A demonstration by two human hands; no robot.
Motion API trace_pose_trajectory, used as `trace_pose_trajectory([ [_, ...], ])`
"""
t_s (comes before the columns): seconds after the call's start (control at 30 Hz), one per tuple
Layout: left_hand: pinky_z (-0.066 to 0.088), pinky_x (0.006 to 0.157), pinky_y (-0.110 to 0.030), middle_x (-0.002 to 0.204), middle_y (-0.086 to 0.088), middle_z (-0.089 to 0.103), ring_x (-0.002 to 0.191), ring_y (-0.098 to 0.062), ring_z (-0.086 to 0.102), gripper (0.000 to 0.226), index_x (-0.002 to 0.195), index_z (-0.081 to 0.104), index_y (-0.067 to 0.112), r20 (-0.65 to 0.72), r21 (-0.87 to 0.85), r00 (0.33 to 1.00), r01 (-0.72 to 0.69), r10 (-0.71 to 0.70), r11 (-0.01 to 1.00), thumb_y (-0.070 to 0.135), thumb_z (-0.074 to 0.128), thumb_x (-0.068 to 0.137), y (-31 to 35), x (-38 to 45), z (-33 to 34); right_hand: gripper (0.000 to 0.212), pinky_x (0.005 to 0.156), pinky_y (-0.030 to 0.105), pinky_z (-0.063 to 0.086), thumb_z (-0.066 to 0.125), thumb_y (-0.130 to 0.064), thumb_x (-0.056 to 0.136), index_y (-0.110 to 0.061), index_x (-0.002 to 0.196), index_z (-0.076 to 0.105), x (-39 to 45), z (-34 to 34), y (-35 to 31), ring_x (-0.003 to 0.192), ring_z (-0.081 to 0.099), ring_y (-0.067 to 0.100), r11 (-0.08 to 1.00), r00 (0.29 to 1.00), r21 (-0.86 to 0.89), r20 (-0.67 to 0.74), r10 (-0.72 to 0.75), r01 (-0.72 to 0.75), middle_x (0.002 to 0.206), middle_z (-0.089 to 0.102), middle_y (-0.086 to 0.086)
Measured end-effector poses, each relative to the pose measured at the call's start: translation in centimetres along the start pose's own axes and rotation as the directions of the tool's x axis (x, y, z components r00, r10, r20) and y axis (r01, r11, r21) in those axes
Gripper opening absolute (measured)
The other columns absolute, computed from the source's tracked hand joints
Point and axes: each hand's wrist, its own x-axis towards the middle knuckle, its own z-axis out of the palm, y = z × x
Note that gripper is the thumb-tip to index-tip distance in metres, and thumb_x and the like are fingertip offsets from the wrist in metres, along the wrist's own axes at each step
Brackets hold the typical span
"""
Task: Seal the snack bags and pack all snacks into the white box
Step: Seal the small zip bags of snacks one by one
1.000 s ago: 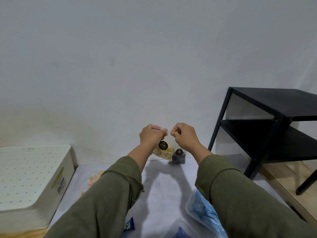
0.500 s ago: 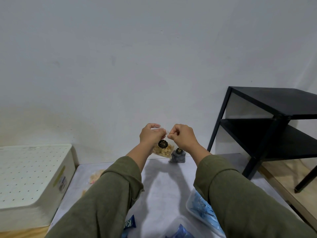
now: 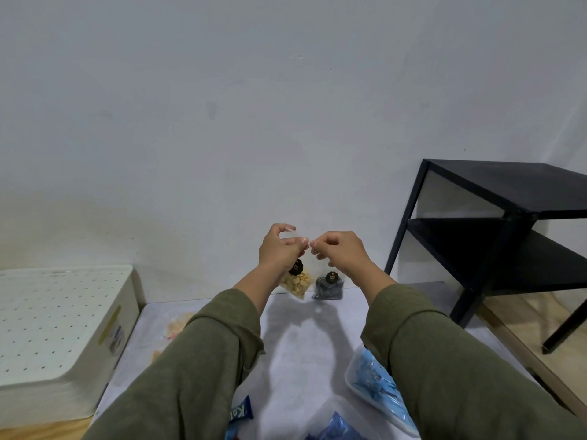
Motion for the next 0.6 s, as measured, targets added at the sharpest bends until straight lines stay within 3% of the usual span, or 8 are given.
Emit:
trace_pose_trajectory([
  [0.17, 0.053, 0.087, -0.033, 0.092, -0.003, 0.07, 0.082, -0.017, 0.069, 0.042, 0.12, 0.045, 0.026, -0.001, 0.103, 1.0, -0.028, 0.028, 0.994, 0.016, 0.067, 0.085, 0.2, -0.2, -0.2, 0.019, 0.067, 0.027, 0.05, 0.058, -0.023, 0.089, -0.009, 0.083, 0.071, 0.0, 0.7, 0.1, 0.067, 0.064, 0.011, 0.999, 0.999, -0.037, -0.038, -0.014, 0.012, 0.082, 0.072, 0.002],
  [0.43, 0.052, 0.091, -0.036, 0.091, -0.004, 0.071, 0.088, -0.018, 0.069, 0.038, 0.116, 0.047, 0.028, 0.012, 0.139, 1.0, -0.03, 0.029, 0.99, 0.016, 0.065, 0.085, 0.0, -0.1, -1.1, 0.021, 0.061, 0.021, 0.045, 0.057, -0.026, 0.091, -0.01, 0.087, 0.07, 0.2, 1.5, 0.3, 0.069, 0.065, 0.014, 0.998, 0.999, -0.058, -0.036, -0.041, 0.038, 0.086, 0.072, 0.005],
  [0.53, 0.052, 0.091, -0.035, 0.088, 0.002, 0.07, 0.088, -0.018, 0.069, 0.028, 0.108, 0.051, 0.026, -0.023, 0.102, 1.0, -0.004, 0.006, 0.995, 0.015, 0.064, 0.086, -0.2, -0.1, -1.4, 0.023, 0.067, 0.02, 0.045, 0.071, -0.034, 0.081, -0.016, 0.094, 0.068, -0.1, 1.6, 0.7, 0.08, 0.064, 0.013, 0.999, 0.999, -0.006, 0.04, -0.035, 0.035, 0.091, 0.069, 0.003],
  [0.6, 0.052, 0.091, -0.035, 0.09, 0.001, 0.072, 0.088, -0.017, 0.069, 0.026, 0.105, 0.053, 0.025, -0.044, 0.071, 0.999, 0.011, -0.008, 0.997, 0.015, 0.065, 0.085, -0.6, 0.1, -1.8, 0.027, 0.073, 0.022, 0.047, 0.079, -0.026, 0.074, -0.017, 0.097, 0.067, -0.1, 1.7, 1.4, 0.083, 0.061, 0.013, 1.0, 0.998, -0.026, 0.062, -0.003, 0.005, 0.091, 0.067, 0.003],
])
